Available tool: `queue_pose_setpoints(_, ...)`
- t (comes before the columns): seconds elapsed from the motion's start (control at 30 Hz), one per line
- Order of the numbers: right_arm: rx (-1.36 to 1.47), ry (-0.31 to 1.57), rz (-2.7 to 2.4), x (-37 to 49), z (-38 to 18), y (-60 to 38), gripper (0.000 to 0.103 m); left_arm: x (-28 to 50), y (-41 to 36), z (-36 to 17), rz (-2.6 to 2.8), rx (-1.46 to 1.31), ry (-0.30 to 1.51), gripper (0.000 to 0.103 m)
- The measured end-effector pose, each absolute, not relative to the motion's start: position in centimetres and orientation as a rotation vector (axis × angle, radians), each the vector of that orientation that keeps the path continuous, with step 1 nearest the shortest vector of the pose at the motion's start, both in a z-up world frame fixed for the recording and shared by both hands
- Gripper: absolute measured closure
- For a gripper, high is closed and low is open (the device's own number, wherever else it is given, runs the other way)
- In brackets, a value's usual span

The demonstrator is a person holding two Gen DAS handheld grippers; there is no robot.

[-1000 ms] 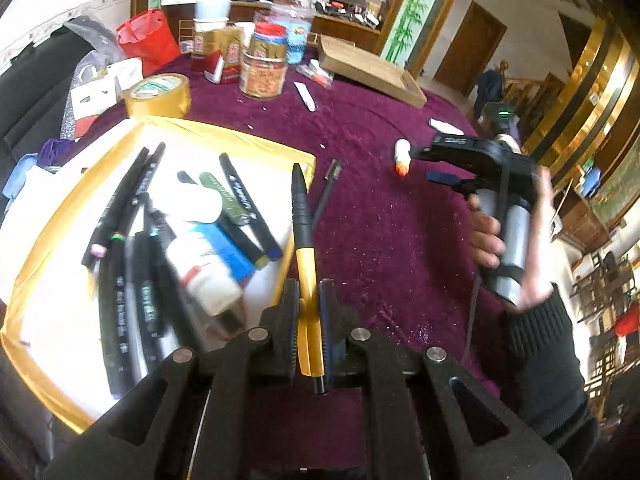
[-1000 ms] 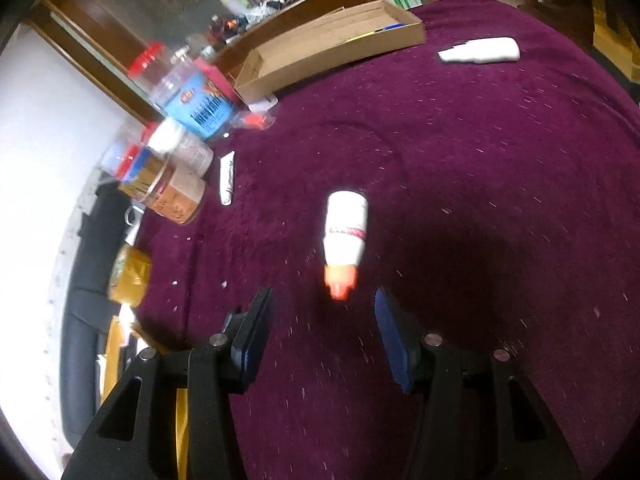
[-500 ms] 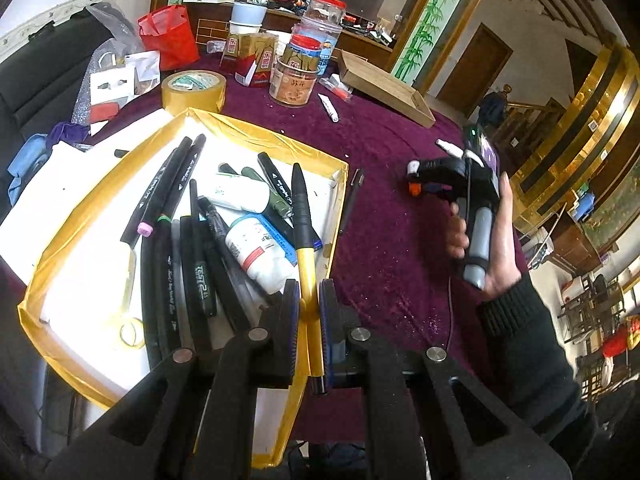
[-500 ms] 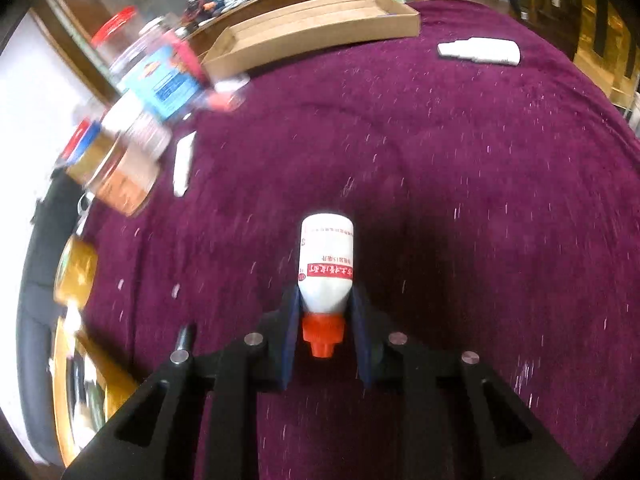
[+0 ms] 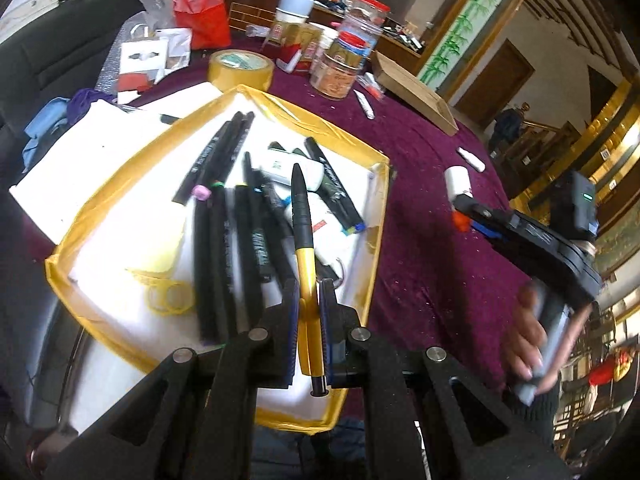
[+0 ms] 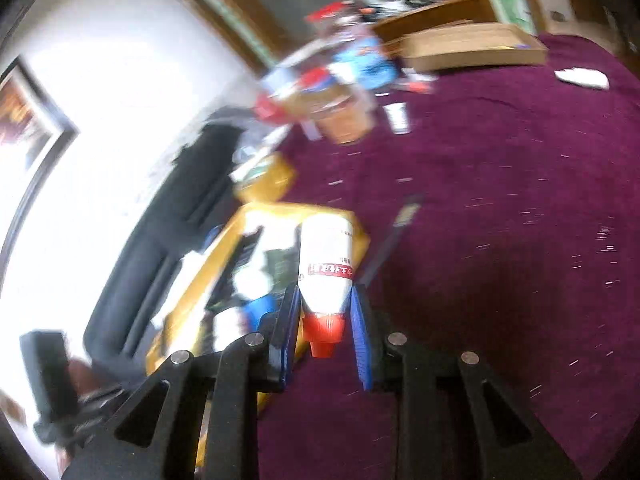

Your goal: Organize rigid objects

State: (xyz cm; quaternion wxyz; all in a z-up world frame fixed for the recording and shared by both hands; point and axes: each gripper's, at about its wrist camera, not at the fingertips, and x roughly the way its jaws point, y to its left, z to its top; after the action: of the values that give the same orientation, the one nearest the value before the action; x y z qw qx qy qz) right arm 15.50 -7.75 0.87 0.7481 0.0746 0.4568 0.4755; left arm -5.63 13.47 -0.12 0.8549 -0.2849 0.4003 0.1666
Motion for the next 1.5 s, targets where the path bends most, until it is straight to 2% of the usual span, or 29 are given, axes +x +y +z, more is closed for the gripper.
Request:
queue_pose_setpoints(0.17,0.092,0.993,1.193,10.0,1.3,-3.9,0.081,-6.5,14.9,-0.5,0.398,-0.606,0.841,0.096)
queue_pose_setpoints(0.47,-0.107,1.008,1.24,4.0,-1.1,1.2,0.081,-7.1,16.5,-2.9,0.416,-0.634,0.899,0.096)
queue_pose_setpoints(0.87,-0.291,1.033,1.18,4.2,-3.0,5.0,0.08,-5.6,16.3,-4.4,0.36,-0.597,0.949,0.095)
queue_pose_setpoints(1.2,-0.293,1.054,1.18,4.4,-3.5,5.2,0.08,-4.8,16.3,-4.9,0.352,-0.562,0.969,0.095)
queue_pose_setpoints(1.3,-0.254,1.049,1.189,4.4,-3.1,4.5,0.074,-5.0,15.9,-4.7,0.373,-0.525,0.953,0.087)
queue_pose_setpoints(1.37,-0.237,1.021,1.193,4.2,-2.5,3.7,0.072,-5.5,15.6,-4.3,0.385,-0.496,0.925,0.075)
queue_pose_setpoints(1.43,-0.206,0.991,1.199,3.8,-1.8,2.5,0.07,-6.1,15.2,-3.9,0.406,-0.474,0.886,0.055)
queue_pose_setpoints(1.5,-0.159,0.971,1.208,3.4,-1.2,1.0,0.066,-7.1,14.6,-3.3,0.433,-0.462,0.832,0.051)
